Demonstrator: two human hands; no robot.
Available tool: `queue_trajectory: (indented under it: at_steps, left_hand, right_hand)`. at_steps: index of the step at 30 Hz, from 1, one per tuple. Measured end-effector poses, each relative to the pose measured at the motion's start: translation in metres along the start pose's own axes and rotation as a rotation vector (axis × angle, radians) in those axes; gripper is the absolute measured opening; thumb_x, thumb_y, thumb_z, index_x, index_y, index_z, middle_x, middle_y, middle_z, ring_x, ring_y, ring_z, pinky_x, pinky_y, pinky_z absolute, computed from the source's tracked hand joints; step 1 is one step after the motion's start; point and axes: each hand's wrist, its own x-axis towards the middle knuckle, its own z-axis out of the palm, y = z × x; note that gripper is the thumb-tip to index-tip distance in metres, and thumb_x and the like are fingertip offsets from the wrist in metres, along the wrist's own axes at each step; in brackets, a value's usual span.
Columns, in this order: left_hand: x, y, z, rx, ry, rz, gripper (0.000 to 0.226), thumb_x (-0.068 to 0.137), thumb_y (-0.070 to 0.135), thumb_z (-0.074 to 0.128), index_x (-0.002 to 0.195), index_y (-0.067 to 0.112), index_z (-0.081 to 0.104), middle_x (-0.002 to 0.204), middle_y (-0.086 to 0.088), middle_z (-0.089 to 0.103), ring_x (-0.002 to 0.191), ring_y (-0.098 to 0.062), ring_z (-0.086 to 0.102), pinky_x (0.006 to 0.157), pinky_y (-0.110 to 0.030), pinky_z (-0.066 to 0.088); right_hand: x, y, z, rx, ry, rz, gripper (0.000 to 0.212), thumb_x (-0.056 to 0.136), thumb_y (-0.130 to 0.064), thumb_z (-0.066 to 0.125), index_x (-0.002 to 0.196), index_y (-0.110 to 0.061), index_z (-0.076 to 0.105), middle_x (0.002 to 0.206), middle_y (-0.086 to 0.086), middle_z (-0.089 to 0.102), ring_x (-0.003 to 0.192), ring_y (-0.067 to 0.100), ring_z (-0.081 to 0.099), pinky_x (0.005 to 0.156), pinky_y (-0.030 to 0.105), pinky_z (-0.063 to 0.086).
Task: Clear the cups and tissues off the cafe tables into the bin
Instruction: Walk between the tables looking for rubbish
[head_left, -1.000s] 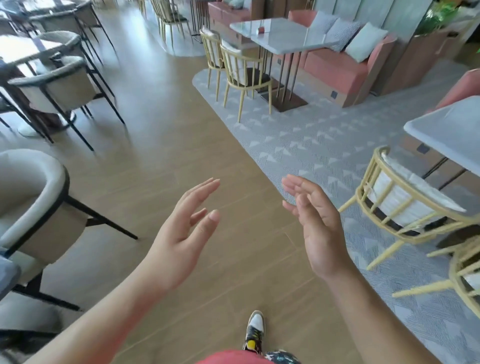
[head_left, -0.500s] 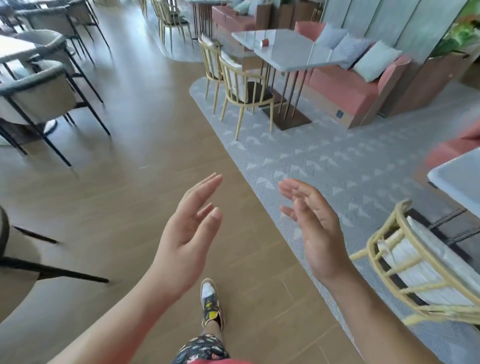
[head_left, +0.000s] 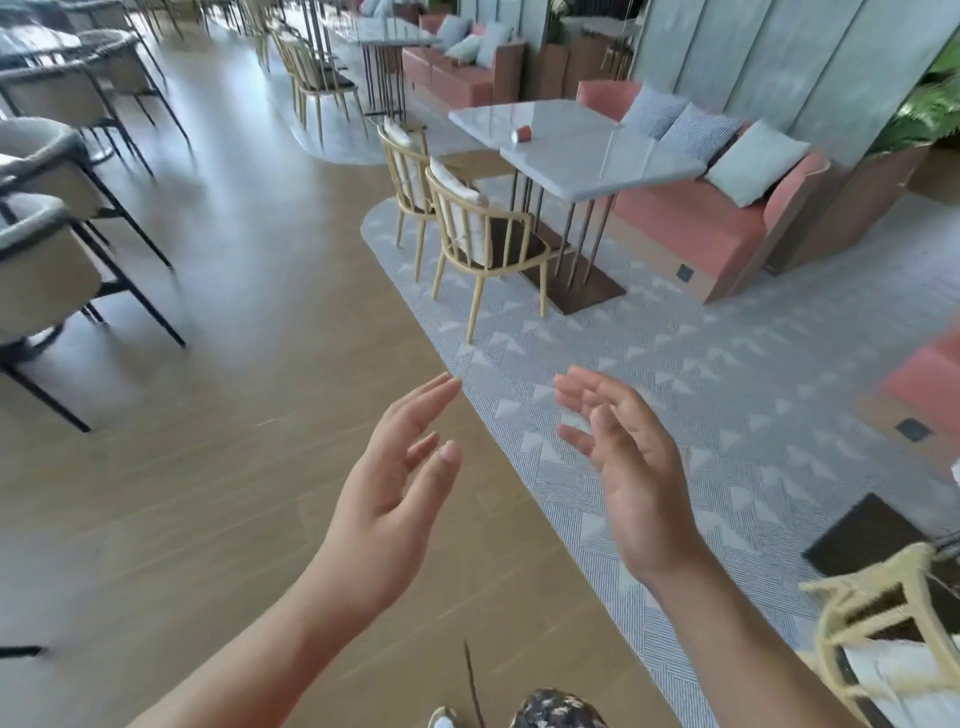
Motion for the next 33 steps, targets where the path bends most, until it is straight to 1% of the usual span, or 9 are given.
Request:
queue_trajectory:
  at_steps: [5, 9, 12, 16, 19, 21, 24, 28, 33]
  left_hand:
    - [0.094, -0.033, -0.009, 0.003, 0.000, -0.012, 0.050, 0.093, 0.047, 0.053, 0.141, 0.032, 0.054, 0.148, 0.015, 0.055, 0.142, -0.001, 0.045, 0.106, -0.012, 0.040]
    - [0.174, -0.064, -0.005, 0.009, 0.000, -0.017, 0.047, 0.095, 0.046, 0.053, 0.140, 0.035, 0.054, 0.149, 0.016, 0.054, 0.143, -0.002, 0.044, 0.106, -0.011, 0.039]
    - [0.239, -0.088, 0.001, 0.037, 0.011, -0.013, 0.047, 0.096, 0.046, 0.053, 0.141, 0.035, 0.053, 0.149, 0.017, 0.054, 0.142, -0.002, 0.045, 0.106, -0.012, 0.040]
    - [0.332, -0.112, 0.009, 0.051, 0.046, -0.039, 0.042, 0.098, 0.042, 0.055, 0.139, 0.035, 0.054, 0.148, 0.017, 0.054, 0.142, -0.002, 0.045, 0.105, -0.013, 0.041]
    - [0.398, -0.123, 0.011, 0.056, 0.071, -0.024, 0.041, 0.099, 0.040, 0.056, 0.139, 0.035, 0.055, 0.148, 0.015, 0.054, 0.142, -0.004, 0.046, 0.106, -0.014, 0.042]
    - [0.439, -0.131, 0.011, 0.053, 0.087, -0.036, 0.040, 0.100, 0.033, 0.057, 0.140, 0.032, 0.055, 0.149, 0.011, 0.054, 0.142, -0.005, 0.047, 0.106, -0.016, 0.043]
    - [0.487, -0.144, 0.012, 0.031, 0.109, -0.052, 0.042, 0.099, 0.026, 0.054, 0.140, 0.028, 0.054, 0.150, 0.006, 0.053, 0.140, -0.004, 0.049, 0.104, -0.016, 0.045]
    - [0.545, -0.166, 0.010, 0.006, 0.114, -0.054, 0.042, 0.099, 0.024, 0.054, 0.140, 0.026, 0.055, 0.150, 0.006, 0.054, 0.141, -0.005, 0.048, 0.105, -0.016, 0.045]
    - [0.620, -0.200, -0.007, 0.007, 0.100, -0.060, 0.041, 0.100, 0.033, 0.057, 0.141, 0.030, 0.055, 0.150, 0.008, 0.054, 0.141, -0.005, 0.048, 0.106, -0.017, 0.043]
  right_hand:
    - [0.093, 0.032, 0.003, 0.007, 0.012, 0.010, 0.052, 0.093, -0.054, 0.054, 0.134, -0.024, 0.063, 0.138, -0.002, 0.067, 0.135, 0.018, 0.058, 0.113, 0.056, 0.045]
    - [0.173, 0.062, 0.001, 0.044, -0.010, 0.013, 0.051, 0.093, -0.054, 0.054, 0.133, -0.024, 0.062, 0.138, -0.002, 0.067, 0.135, 0.017, 0.058, 0.112, 0.050, 0.047]
    - [0.240, 0.088, -0.001, 0.065, -0.025, 0.017, 0.051, 0.093, -0.053, 0.054, 0.133, -0.023, 0.062, 0.136, -0.003, 0.067, 0.134, 0.017, 0.059, 0.110, 0.048, 0.048]
    - [0.343, 0.116, -0.007, 0.086, -0.054, 0.043, 0.053, 0.093, -0.055, 0.054, 0.134, -0.023, 0.062, 0.136, -0.003, 0.068, 0.134, 0.017, 0.059, 0.112, 0.053, 0.047]
    - [0.419, 0.124, -0.015, 0.090, -0.064, 0.020, 0.055, 0.093, -0.063, 0.057, 0.133, -0.027, 0.063, 0.137, -0.004, 0.067, 0.133, 0.017, 0.060, 0.112, 0.057, 0.046]
    - [0.462, 0.128, -0.018, 0.078, -0.078, 0.019, 0.055, 0.093, -0.066, 0.057, 0.133, -0.029, 0.063, 0.137, -0.005, 0.067, 0.130, 0.017, 0.061, 0.111, 0.057, 0.046]
    - [0.513, 0.137, -0.023, 0.078, -0.104, 0.023, 0.053, 0.094, -0.063, 0.056, 0.134, -0.029, 0.063, 0.137, -0.005, 0.067, 0.129, 0.018, 0.062, 0.111, 0.056, 0.047]
    - [0.569, 0.153, -0.027, 0.049, -0.136, 0.025, 0.053, 0.096, -0.055, 0.052, 0.137, -0.023, 0.061, 0.139, -0.006, 0.065, 0.136, 0.016, 0.057, 0.113, 0.055, 0.046]
    - [0.643, 0.181, -0.013, 0.054, -0.110, 0.052, 0.051, 0.095, -0.055, 0.053, 0.135, -0.026, 0.062, 0.137, -0.005, 0.066, 0.134, 0.016, 0.058, 0.113, 0.056, 0.045]
